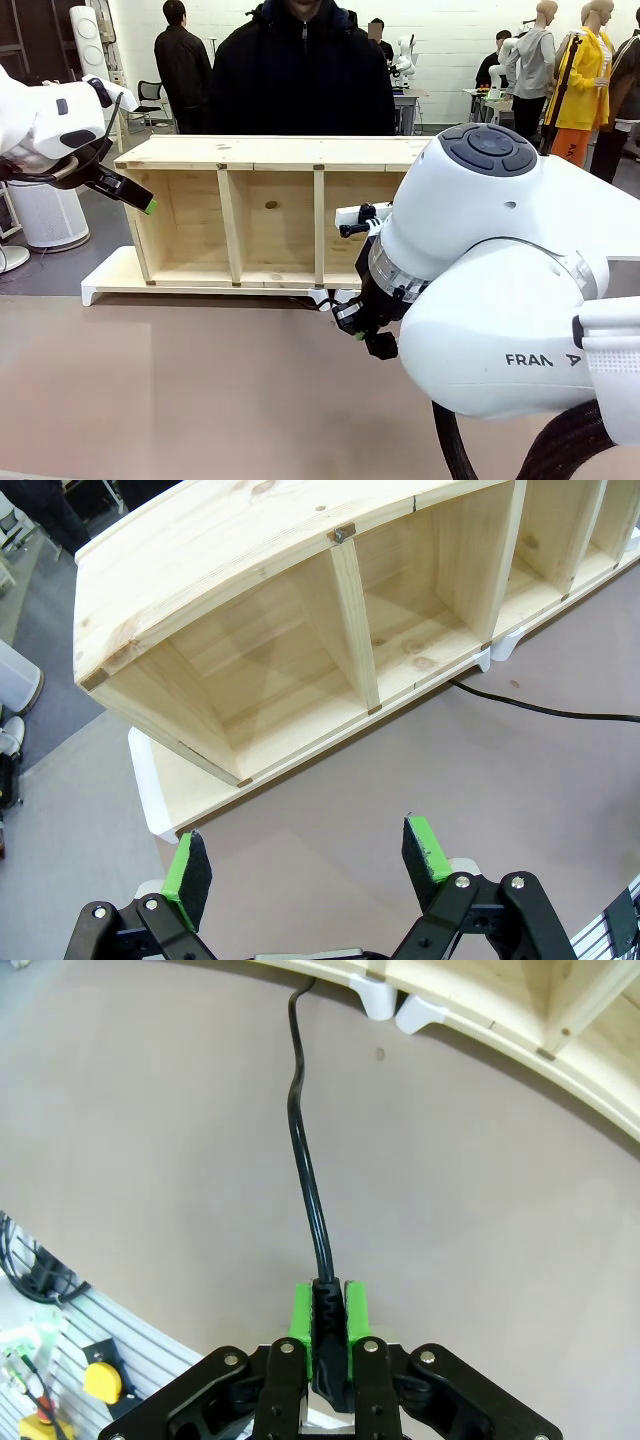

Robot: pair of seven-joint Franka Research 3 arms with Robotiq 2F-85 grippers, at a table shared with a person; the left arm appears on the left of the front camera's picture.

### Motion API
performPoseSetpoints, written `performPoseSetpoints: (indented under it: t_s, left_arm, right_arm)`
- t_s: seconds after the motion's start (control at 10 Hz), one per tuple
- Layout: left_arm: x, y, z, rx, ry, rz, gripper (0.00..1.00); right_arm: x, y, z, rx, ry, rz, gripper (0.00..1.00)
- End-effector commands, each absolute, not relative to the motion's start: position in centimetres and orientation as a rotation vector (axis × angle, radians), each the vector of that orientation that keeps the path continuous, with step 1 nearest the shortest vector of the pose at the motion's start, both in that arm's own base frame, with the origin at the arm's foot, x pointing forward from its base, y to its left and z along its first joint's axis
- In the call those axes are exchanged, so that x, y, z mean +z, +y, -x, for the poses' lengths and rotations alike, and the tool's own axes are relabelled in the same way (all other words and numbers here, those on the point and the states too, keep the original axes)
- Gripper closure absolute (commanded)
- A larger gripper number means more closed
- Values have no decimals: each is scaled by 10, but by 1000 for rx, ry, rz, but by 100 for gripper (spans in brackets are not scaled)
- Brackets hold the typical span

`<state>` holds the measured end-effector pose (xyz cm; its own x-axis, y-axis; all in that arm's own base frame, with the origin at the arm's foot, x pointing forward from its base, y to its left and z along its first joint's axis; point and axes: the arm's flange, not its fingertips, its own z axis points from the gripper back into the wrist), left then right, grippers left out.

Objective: Perform cable management.
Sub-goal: Pull the grasped Power Cable to the location of the Power Strip.

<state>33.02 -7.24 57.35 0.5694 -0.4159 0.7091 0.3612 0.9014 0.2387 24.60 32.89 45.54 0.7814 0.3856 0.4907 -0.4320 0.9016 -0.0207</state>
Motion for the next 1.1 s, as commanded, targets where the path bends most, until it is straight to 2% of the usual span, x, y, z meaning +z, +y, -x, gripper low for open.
performPoseSetpoints:
  t_s: [0.0,0.2,0.5,1.0]
  left_arm:
    - [573,-72,-331,-460,-852,-75,0]
    - [573,-72,-331,-460,-852,-75,0]
    - [573,-72,-331,-460,-852,-75,0]
    - [573,-72,-331,-460,-852,-75,0]
  right_arm:
    - [458,309,-223,430,-473,-82,84]
    - [466,279,-197,382,-449,-86,84]
    - [471,237,-191,274,-443,-80,84]
    - [473,145,-226,118,-404,-185,84]
